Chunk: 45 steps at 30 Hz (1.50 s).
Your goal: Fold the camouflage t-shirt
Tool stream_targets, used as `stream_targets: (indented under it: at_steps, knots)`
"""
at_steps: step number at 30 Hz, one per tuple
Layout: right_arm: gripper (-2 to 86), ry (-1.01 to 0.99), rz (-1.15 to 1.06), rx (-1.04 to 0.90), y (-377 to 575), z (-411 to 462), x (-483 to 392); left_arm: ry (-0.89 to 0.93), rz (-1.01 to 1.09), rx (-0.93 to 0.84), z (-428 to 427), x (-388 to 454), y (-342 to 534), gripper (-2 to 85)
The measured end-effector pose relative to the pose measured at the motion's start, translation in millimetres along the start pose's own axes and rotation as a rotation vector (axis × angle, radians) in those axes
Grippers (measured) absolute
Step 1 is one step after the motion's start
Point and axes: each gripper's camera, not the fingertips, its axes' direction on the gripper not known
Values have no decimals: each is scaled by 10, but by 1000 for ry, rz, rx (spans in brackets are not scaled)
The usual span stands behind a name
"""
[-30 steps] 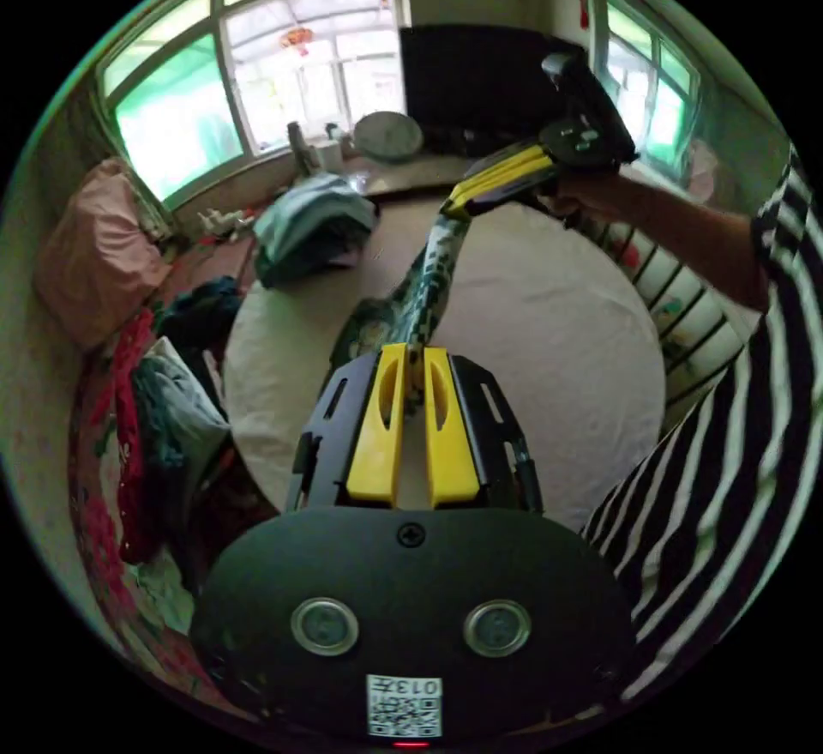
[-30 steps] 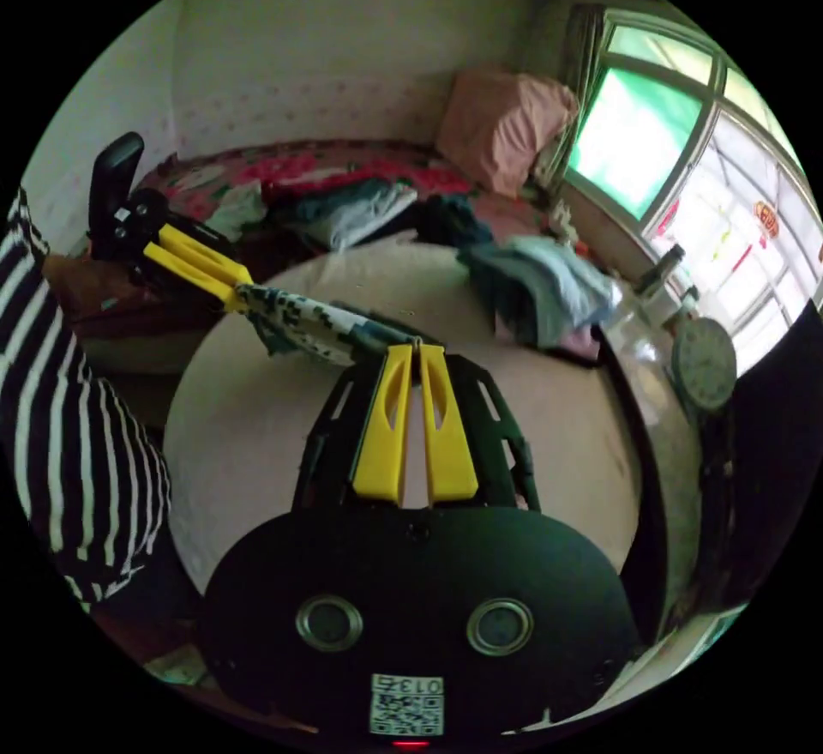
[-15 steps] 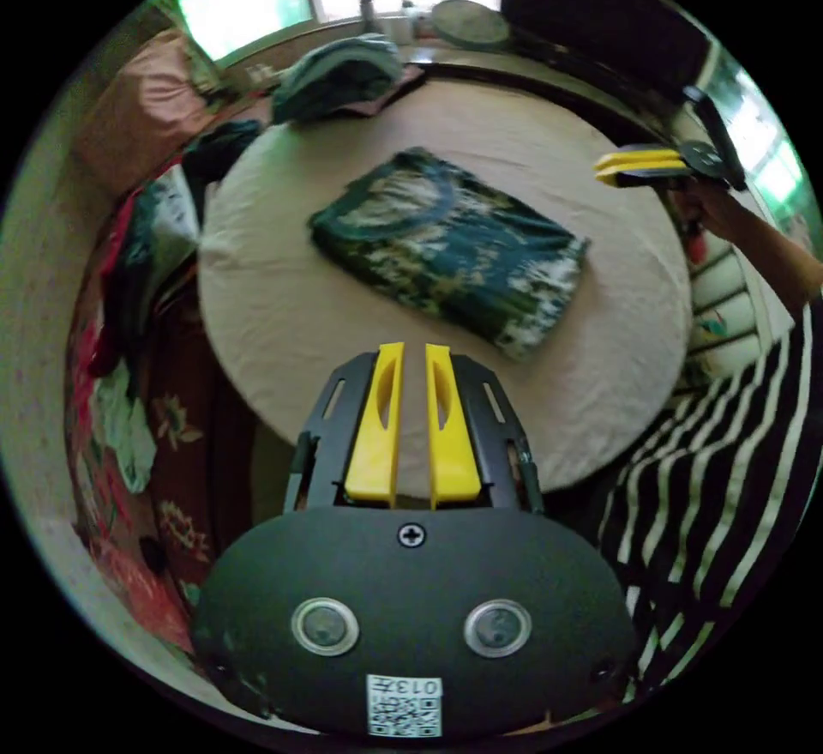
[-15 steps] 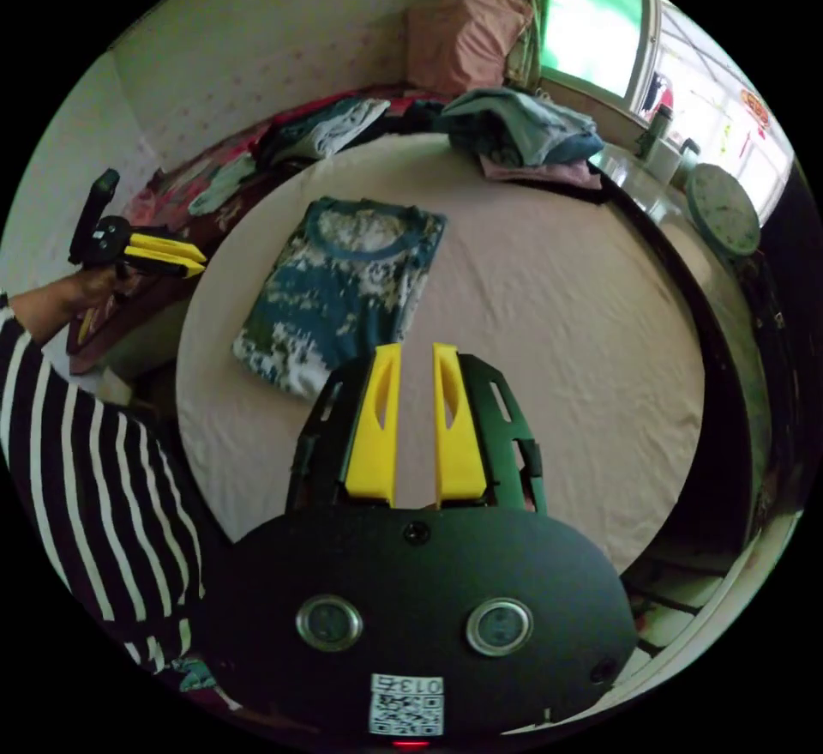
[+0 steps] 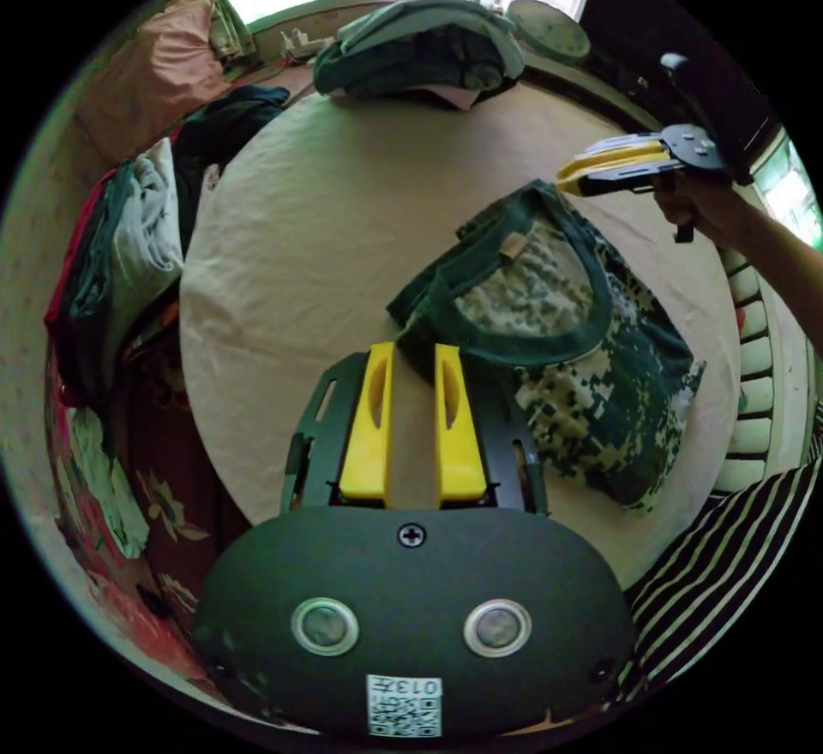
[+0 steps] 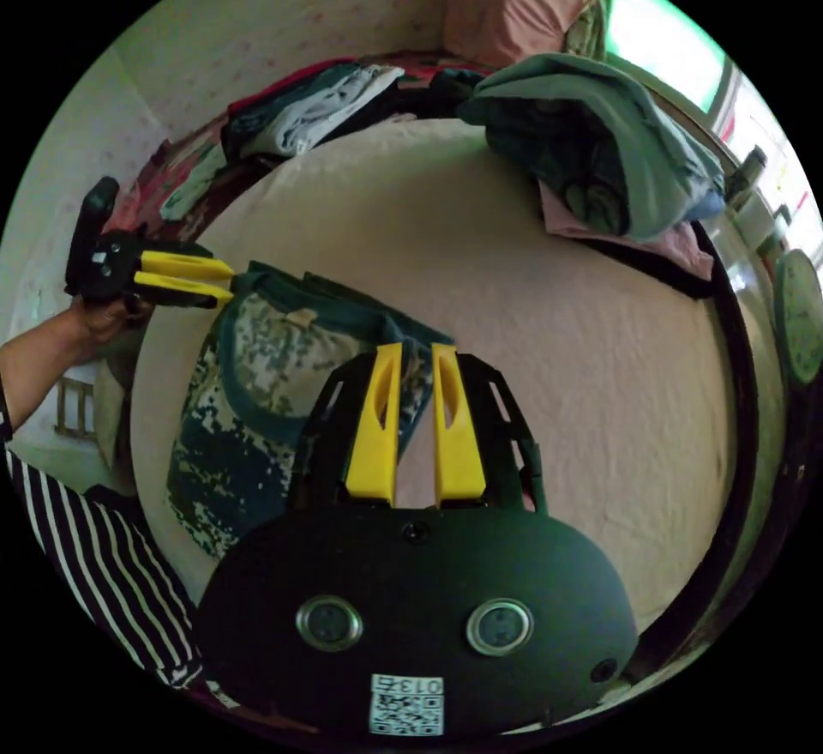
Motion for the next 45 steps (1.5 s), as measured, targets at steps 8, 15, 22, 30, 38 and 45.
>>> stream_targets:
  at_steps: [8, 15, 22, 30, 38, 45]
  knots:
    - [21, 129, -82, -56, 374, -96, -139, 112, -39, 134, -386, 151, 534, 4]
    - [10, 110, -23, 239, 1238, -1082, -52, 184, 51, 359, -1075, 603, 1197, -1]
    - [8, 162, -24, 307, 1947, -1524, 136, 109, 36, 426, -1429, 1110, 1364, -1]
    - [7, 348, -68, 665, 2174, -3062, 572, -124, 38, 850, -3080, 1877, 981, -2]
    - [8, 521, -233, 1009, 3335, -4614, 444, -197, 169, 1245, -4340, 2975, 1472, -3]
    - [8, 242, -456, 724, 3930, -4037, 320, -89, -87, 950, -3235, 3115, 1986, -2]
